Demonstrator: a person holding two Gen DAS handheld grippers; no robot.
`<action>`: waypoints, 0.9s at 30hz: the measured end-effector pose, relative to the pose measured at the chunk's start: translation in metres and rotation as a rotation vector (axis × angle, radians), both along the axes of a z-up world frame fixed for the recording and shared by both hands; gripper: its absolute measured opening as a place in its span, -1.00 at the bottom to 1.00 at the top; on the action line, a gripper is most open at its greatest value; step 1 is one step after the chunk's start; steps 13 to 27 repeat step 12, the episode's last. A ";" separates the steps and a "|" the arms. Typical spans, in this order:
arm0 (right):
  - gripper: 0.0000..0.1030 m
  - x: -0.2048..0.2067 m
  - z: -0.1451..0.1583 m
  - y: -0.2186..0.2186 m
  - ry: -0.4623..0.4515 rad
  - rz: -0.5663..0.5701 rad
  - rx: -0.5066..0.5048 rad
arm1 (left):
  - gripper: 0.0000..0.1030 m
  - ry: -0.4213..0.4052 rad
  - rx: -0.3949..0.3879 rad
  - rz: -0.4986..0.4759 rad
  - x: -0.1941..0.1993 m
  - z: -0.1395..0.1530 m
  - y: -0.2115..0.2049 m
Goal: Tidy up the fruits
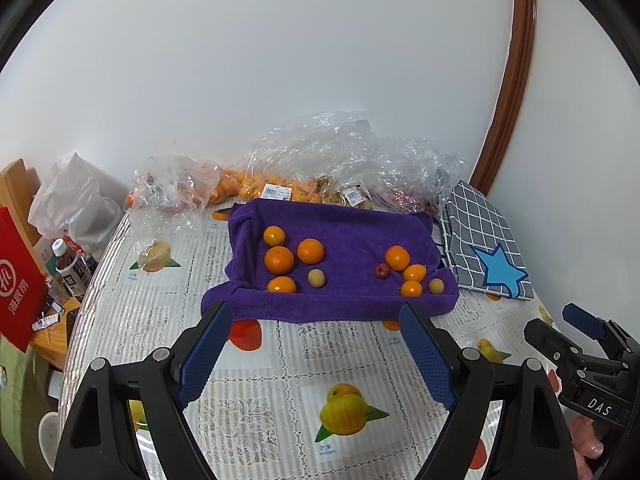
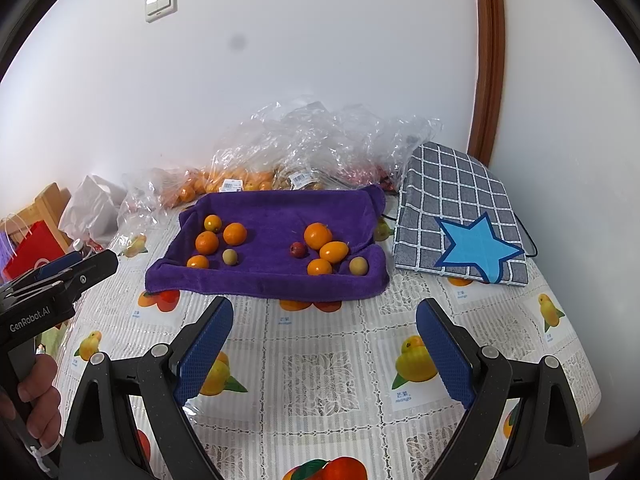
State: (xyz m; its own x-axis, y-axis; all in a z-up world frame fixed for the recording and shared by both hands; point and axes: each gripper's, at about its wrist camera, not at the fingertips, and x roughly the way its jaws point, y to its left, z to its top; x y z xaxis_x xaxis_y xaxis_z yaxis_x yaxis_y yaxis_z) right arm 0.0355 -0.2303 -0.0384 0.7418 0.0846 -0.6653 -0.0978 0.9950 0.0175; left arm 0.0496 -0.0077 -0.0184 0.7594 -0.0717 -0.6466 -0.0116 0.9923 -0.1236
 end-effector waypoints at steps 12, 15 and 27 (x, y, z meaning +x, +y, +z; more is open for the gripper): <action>0.79 0.000 0.000 -0.001 -0.001 0.001 0.000 | 0.65 -0.005 0.012 0.006 0.000 -0.001 -0.001; 0.79 0.000 0.000 -0.001 -0.001 0.001 0.000 | 0.65 -0.005 0.012 0.006 0.000 -0.001 -0.001; 0.79 0.000 0.000 -0.001 -0.001 0.001 0.000 | 0.65 -0.005 0.012 0.006 0.000 -0.001 -0.001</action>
